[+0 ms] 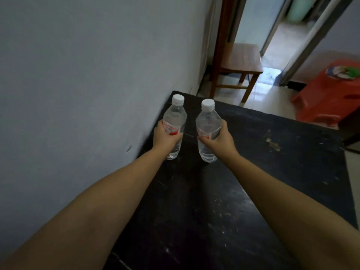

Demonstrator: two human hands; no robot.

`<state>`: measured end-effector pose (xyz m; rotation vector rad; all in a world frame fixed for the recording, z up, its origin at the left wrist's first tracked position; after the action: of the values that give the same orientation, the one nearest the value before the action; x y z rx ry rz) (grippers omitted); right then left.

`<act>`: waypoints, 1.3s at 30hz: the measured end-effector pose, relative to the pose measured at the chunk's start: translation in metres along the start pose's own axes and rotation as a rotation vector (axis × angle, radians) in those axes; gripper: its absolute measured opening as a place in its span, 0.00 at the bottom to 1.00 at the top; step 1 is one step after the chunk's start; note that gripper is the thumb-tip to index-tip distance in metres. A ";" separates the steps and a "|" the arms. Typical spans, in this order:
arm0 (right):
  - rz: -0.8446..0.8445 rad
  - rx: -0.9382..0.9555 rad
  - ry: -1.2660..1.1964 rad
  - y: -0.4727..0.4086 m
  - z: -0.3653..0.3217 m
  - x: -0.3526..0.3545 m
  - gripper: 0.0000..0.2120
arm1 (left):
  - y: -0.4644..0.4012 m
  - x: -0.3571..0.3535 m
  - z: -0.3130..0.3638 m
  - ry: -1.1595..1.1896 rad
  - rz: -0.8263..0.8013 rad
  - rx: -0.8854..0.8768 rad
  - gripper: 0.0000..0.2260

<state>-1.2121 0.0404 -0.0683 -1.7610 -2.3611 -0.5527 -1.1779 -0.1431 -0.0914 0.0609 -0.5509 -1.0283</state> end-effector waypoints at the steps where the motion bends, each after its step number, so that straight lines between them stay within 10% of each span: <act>1: 0.010 0.009 -0.006 -0.012 -0.002 -0.007 0.34 | -0.012 0.001 0.004 0.012 -0.008 -0.010 0.30; 26: 0.040 -0.041 -0.067 -0.085 0.016 -0.039 0.41 | -0.087 -0.003 -0.001 0.087 0.053 -0.128 0.32; 39: 0.065 -0.218 0.183 -0.028 0.026 -0.012 0.42 | -0.053 0.019 -0.024 -0.246 -0.032 0.067 0.34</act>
<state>-1.2328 0.0329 -0.1020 -1.7787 -2.1819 -0.9492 -1.2010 -0.1917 -0.1198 0.0025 -0.8106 -1.0550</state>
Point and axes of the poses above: each hand's wrist, its own y-axis away from the middle knuckle, its own x-axis out of the back of the hand, z = x × y, the point moved 3 cm from there along -y, towards the middle knuckle
